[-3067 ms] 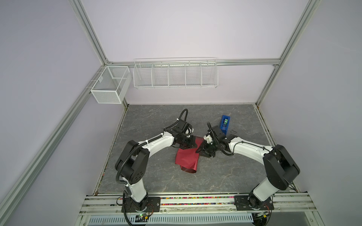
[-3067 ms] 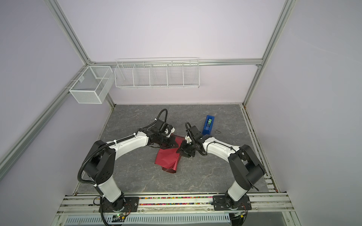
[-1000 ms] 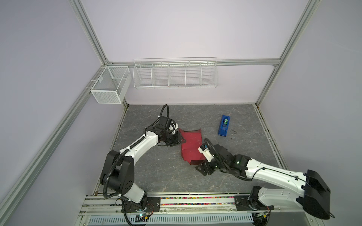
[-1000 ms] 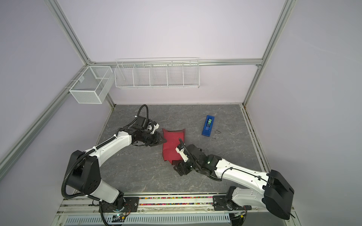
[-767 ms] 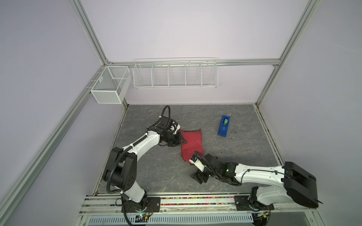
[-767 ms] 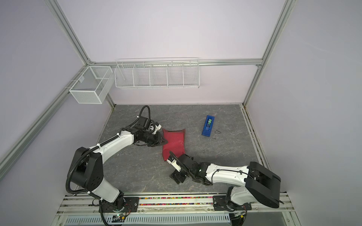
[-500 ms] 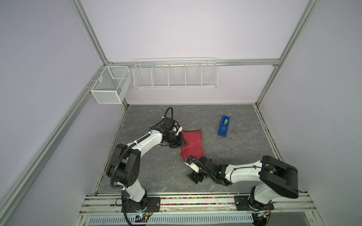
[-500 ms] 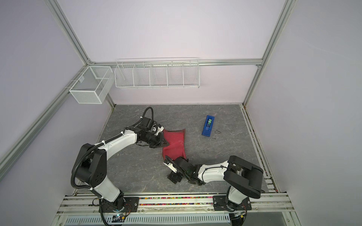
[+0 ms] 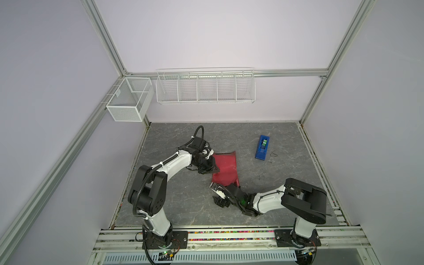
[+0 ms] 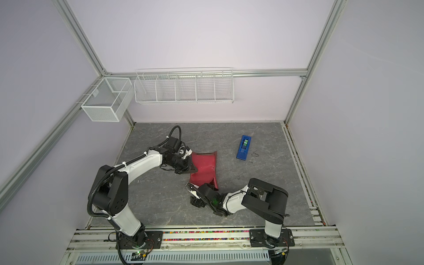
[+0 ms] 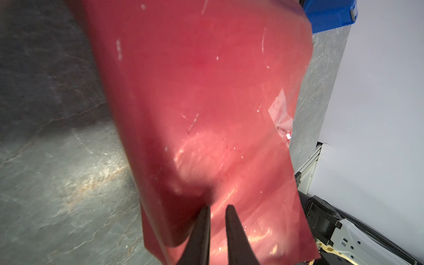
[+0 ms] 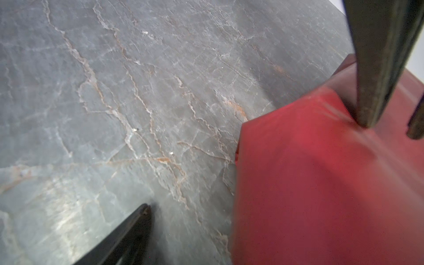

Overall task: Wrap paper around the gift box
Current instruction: 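Grasp the box end nearest the robot with the right gripper while left holds the box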

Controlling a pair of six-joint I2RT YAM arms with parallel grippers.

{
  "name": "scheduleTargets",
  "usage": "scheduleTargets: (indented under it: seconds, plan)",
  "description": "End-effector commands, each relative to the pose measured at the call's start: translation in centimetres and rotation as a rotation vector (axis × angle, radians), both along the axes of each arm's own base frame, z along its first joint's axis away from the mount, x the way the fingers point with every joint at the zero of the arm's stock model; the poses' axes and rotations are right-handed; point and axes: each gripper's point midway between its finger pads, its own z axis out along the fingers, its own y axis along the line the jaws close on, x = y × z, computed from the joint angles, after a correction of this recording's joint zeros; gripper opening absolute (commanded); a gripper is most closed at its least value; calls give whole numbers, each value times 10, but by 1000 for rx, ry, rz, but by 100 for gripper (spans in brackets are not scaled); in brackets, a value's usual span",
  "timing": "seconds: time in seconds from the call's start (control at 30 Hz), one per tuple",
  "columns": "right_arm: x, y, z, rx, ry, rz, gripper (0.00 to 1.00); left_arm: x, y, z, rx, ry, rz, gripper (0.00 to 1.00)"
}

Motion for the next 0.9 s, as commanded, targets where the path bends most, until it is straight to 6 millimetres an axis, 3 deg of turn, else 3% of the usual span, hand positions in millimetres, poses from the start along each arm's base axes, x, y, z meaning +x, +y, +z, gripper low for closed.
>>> scheduleTargets:
  seconds: [0.0, 0.17, 0.37, 0.53, 0.67, 0.87]
  plan:
    - [-25, 6, -7, -48, -12, 159, 92, 1, 6, -14, 61, 19, -1, 15]
    - [-56, 11, 5, -29, 55, 311, 95, 2, 6, -17, 68, 22, 5, 15]
    - [-73, -1, 15, -18, 120, 345, 98, 1, 8, -19, 78, 23, 8, 14]
    - [-69, -28, 11, -27, 131, 248, 99, -1, 11, -19, 87, 23, 11, 14]
    - [-55, -47, 4, -55, 85, 144, 97, -2, 12, -19, 88, 22, 12, 14]
    - [-35, -46, -5, -61, 45, 59, 92, -3, 13, -19, 95, 23, 13, 14]
